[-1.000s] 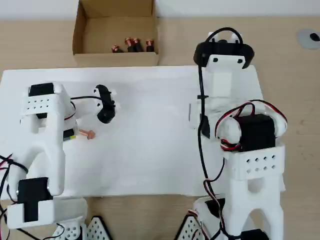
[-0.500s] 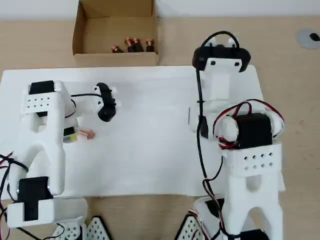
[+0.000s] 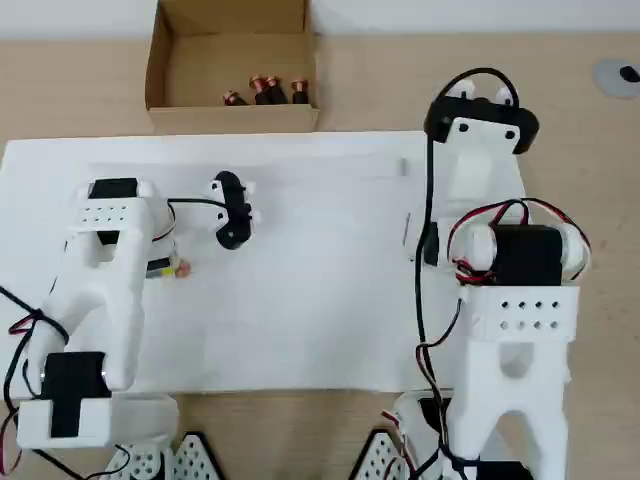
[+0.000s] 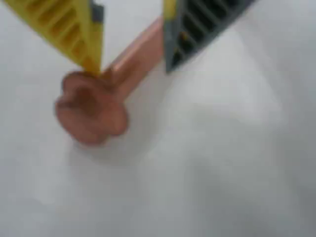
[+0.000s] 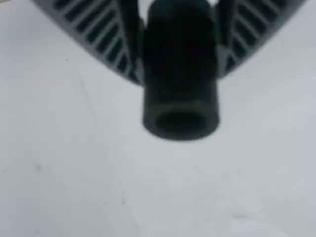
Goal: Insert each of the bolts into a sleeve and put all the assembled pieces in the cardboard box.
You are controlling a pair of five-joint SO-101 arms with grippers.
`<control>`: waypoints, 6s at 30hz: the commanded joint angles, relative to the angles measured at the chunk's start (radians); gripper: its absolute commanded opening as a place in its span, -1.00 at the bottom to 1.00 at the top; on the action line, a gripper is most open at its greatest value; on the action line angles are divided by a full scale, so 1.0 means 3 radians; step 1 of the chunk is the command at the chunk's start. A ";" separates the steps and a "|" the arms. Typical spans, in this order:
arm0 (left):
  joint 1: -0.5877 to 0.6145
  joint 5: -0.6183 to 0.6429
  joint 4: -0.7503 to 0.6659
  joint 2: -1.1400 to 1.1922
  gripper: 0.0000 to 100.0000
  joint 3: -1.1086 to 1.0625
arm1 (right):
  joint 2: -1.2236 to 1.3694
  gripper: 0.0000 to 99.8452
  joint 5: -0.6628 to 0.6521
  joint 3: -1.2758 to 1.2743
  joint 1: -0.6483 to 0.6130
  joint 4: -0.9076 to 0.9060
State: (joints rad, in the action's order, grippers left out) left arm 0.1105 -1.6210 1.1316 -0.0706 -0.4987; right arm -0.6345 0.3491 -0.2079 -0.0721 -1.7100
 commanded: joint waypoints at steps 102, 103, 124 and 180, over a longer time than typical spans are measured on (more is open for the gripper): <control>-0.0875 0.6393 0.0742 -0.3404 -0.99 0.1401 | -0.3312 -0.98 -0.0685 -0.3301 -0.2550 0.3345; -0.0875 0.6393 0.0634 -0.3450 -0.99 0.1268 | -0.3378 -0.98 -0.0701 -0.3409 -0.2550 0.3437; -0.1662 0.5836 -0.0235 -0.4549 -0.99 -0.0138 | -0.3629 -0.98 -0.0721 -0.4181 -0.3317 0.4122; -0.1944 0.5401 0.0532 -0.4846 -0.99 -0.0179 | -0.3654 -0.98 -0.0726 -0.4171 -0.3138 0.4138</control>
State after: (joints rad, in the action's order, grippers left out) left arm -0.4649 0.0146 1.2973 -1.5221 -0.5478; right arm -1.7039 0.1389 -1.4983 -1.0403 -0.4994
